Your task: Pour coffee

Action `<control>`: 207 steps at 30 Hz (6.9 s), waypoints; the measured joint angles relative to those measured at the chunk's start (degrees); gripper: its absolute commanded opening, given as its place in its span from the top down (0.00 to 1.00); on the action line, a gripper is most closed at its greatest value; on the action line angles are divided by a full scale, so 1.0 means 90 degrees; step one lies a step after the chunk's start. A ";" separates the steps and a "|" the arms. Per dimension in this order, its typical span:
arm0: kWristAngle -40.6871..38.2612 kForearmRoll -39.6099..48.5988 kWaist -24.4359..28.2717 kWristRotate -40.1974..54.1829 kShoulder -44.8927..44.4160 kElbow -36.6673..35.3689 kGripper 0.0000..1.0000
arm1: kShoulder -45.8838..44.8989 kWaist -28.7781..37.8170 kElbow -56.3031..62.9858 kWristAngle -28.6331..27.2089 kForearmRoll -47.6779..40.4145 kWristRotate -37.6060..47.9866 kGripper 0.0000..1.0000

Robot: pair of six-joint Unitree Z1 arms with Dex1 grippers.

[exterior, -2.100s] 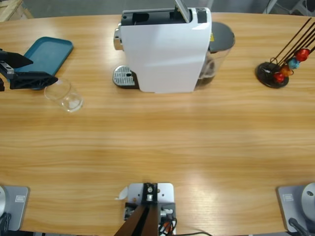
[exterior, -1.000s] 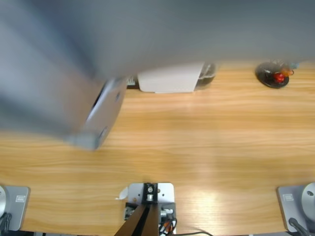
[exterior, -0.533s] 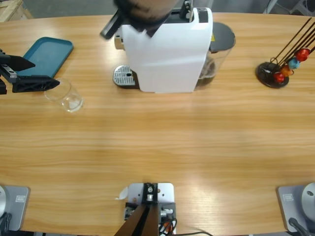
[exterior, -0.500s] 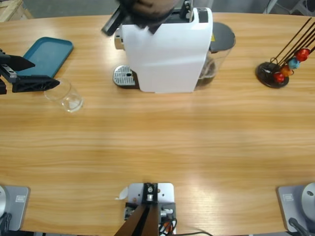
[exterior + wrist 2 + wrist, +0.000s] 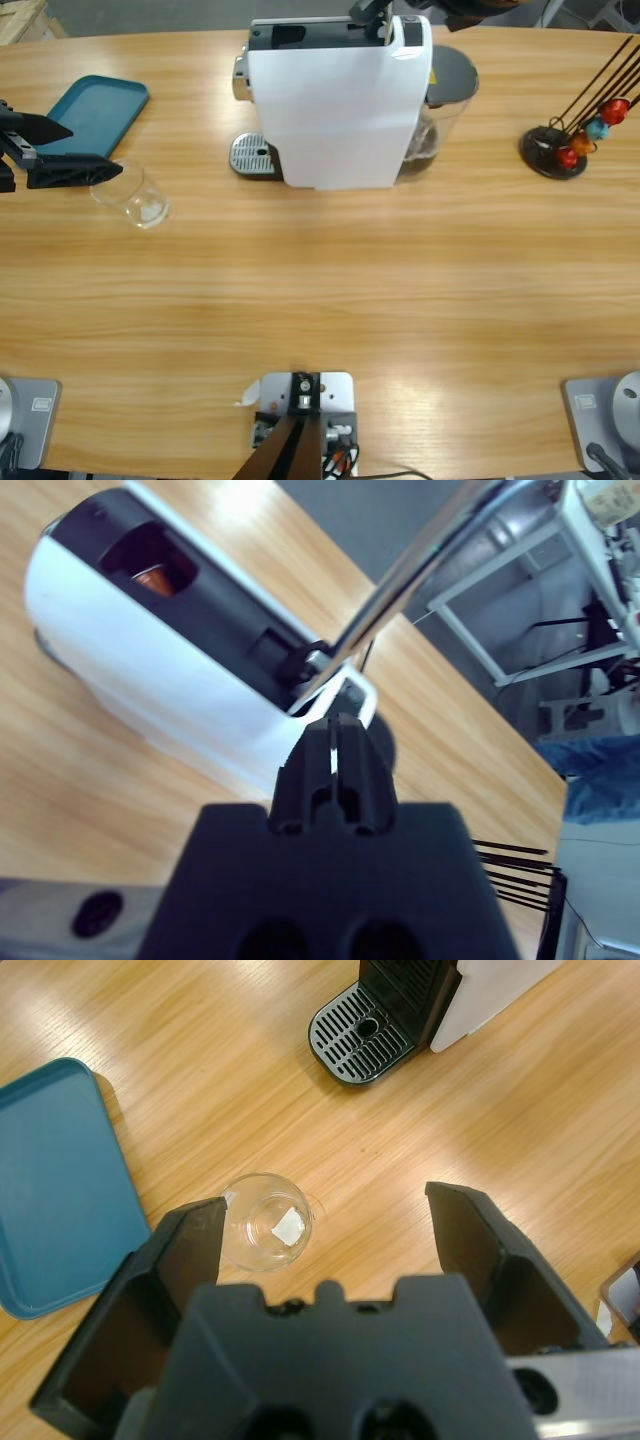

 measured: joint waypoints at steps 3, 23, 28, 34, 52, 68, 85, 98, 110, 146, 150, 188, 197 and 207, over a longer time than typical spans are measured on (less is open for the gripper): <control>0.0000 0.0000 0.0000 0.0000 0.0012 0.0000 0.14 | 0.0000 -0.0015 -0.0001 -0.0211 -0.0087 0.0000 0.55; 0.0000 -0.0001 0.0000 -0.0007 0.0012 0.0001 0.14 | 0.0321 -0.0254 -0.0963 -0.1187 -0.0636 -0.0549 1.00; 0.0000 -0.0001 0.0000 -0.0007 0.0012 0.0001 0.14 | 0.0498 -0.0266 -0.1104 -0.1096 -0.0636 -0.0610 1.00; 0.0001 -0.0017 0.0000 -0.0007 0.0012 0.0001 0.14 | 0.0594 -0.0282 -0.1104 -0.0861 -0.0597 -0.0581 1.00; 0.0001 -0.0028 -0.0001 -0.0038 0.0012 0.0004 0.14 | 0.1486 -0.0305 -0.2454 -0.0171 0.0169 -0.0604 1.00; 0.0003 -0.0028 -0.0003 -0.0054 0.0012 0.0031 0.14 | 0.2498 0.0203 -0.2908 -0.0235 0.0286 -0.0428 1.00; 0.0003 -0.0028 -0.0003 -0.0059 0.0018 0.0068 0.14 | 0.2630 0.0283 -0.3036 -0.0178 0.0450 0.0029 1.00; 0.0004 -0.0029 -0.0003 -0.0084 0.0019 0.0069 0.14 | 0.2652 0.0284 -0.3090 0.0158 0.0465 0.0199 1.00; 0.0004 -0.0029 -0.0004 -0.0086 0.0019 0.0116 0.14 | 0.2915 0.0543 -0.2872 0.0652 0.0578 0.0389 1.00; 0.0027 -0.0105 -0.0014 -0.0099 0.0086 0.0240 0.14 | 0.0381 0.0012 -0.0365 0.1236 0.0344 0.0487 0.02; 0.0027 -0.0137 -0.0014 -0.0099 0.0086 0.0242 0.12 | -0.0036 0.0010 0.0217 0.0740 0.0011 0.0377 0.00; 0.0027 -0.0253 -0.0016 -0.0099 0.0076 0.0316 0.13 | -0.1054 -0.0090 0.0156 -0.1600 -0.0654 0.0244 1.00; 0.0027 -0.0291 -0.0016 -0.0099 0.0076 0.0317 0.13 | -0.1280 -0.0097 -0.0101 -0.1368 -0.0350 0.0217 1.00; 0.0027 -0.0292 -0.0016 -0.0101 0.0076 0.0325 0.13 | -0.0201 -0.0289 0.0255 -0.1197 -0.1562 0.0297 1.00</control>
